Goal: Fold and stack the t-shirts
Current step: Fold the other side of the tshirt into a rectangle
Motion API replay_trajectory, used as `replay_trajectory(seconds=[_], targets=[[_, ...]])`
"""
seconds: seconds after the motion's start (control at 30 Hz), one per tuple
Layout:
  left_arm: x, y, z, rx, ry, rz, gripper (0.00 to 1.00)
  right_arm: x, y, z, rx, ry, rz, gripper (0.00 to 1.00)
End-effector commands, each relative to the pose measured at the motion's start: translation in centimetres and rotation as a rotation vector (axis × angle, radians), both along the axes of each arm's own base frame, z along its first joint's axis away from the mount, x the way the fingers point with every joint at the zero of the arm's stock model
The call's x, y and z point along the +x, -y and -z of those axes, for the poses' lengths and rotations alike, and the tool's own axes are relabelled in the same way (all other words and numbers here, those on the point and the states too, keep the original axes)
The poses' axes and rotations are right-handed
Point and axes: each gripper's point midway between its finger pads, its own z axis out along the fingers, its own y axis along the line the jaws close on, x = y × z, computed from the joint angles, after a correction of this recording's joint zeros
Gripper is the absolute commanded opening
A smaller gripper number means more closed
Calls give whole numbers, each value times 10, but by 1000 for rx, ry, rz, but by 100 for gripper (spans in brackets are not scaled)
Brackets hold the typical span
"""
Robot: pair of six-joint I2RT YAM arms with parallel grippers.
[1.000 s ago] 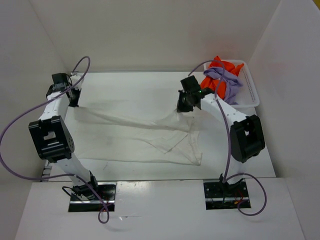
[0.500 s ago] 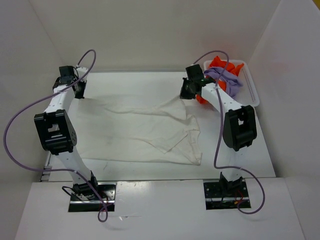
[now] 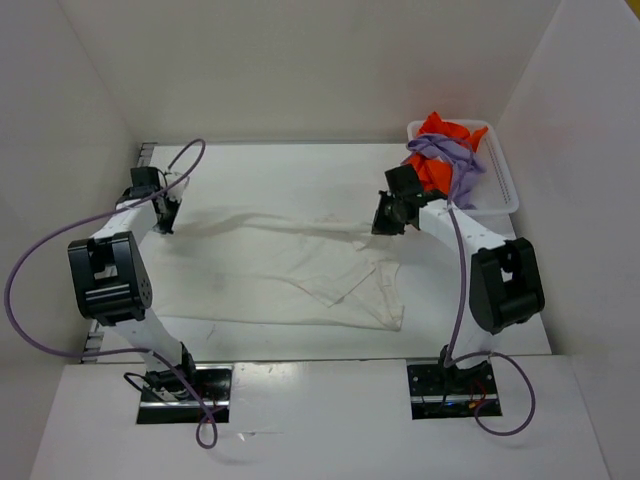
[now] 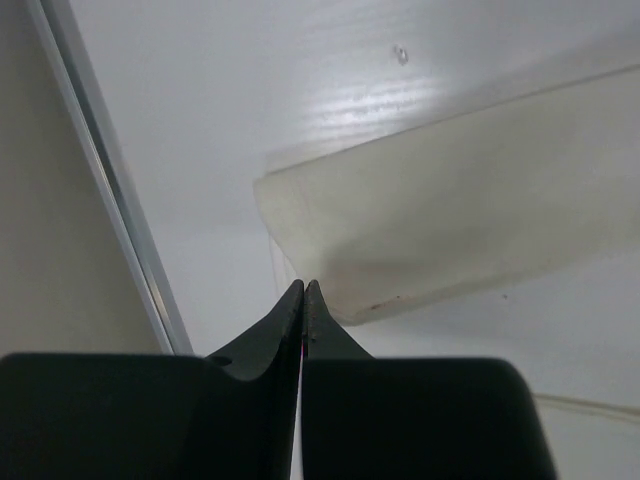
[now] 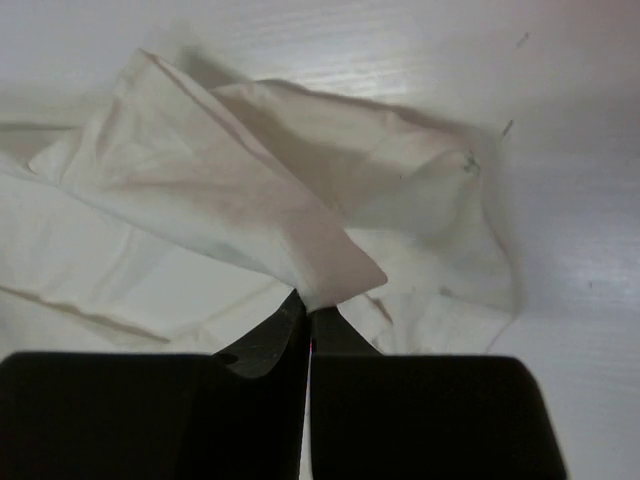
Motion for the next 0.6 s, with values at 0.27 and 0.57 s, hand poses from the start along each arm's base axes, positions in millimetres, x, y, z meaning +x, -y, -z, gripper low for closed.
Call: replay_trajectory(seconds=[0.27, 0.57], targets=[[-8, -23, -42, 128, 95, 10, 0, -40, 19, -30, 19, 63, 63, 0], [-22, -27, -9, 149, 4, 2, 0, -84, 1, 9, 60, -98, -16, 0]])
